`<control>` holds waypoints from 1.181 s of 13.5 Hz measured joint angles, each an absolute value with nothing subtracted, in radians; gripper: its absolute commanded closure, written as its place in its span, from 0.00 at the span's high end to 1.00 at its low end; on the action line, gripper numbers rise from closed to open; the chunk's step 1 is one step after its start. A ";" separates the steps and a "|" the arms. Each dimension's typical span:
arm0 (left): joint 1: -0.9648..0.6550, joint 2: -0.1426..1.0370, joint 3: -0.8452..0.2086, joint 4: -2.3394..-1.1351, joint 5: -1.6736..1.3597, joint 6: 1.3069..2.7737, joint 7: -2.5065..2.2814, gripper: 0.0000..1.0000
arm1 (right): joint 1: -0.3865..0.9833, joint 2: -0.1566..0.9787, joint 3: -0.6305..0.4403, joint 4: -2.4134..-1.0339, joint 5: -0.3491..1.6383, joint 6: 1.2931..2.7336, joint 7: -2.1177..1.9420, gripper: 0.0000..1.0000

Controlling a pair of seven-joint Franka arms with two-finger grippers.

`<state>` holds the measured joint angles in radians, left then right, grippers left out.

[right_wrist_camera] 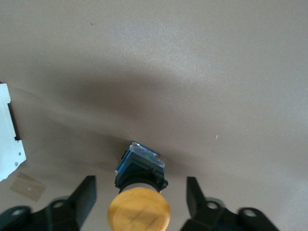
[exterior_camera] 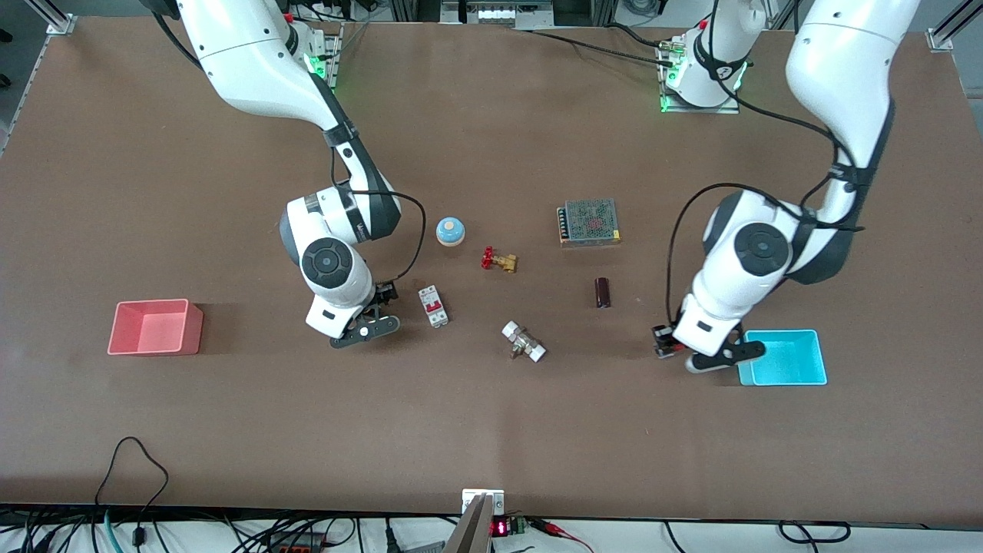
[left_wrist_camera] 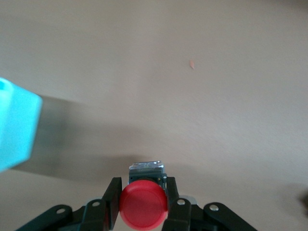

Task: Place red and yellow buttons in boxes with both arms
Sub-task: 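Carry the red button into the cyan box with the left gripper, then carry the yellow button over the pink box with the right gripper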

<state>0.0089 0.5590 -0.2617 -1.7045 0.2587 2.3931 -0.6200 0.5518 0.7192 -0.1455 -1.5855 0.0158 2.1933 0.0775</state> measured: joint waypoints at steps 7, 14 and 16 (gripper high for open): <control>0.188 0.546 -0.262 -1.630 0.258 2.298 -0.305 0.21 | 0.552 0.726 -0.146 -1.586 0.018 2.192 0.078 0.42; 0.281 0.579 -0.262 -1.627 0.258 2.292 -0.123 0.21 | 0.534 0.701 -0.167 -1.564 0.056 2.192 0.091 0.35; 0.286 0.615 -0.262 -1.629 0.258 2.292 -0.103 0.22 | 0.447 0.628 -0.194 -1.555 0.056 2.146 0.125 0.34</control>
<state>0.2862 0.6152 -0.2619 -1.6294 0.2578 2.2918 -0.1030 0.4475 0.6276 -0.1941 -1.5553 0.0556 2.1456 0.1248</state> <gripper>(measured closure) 0.581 0.515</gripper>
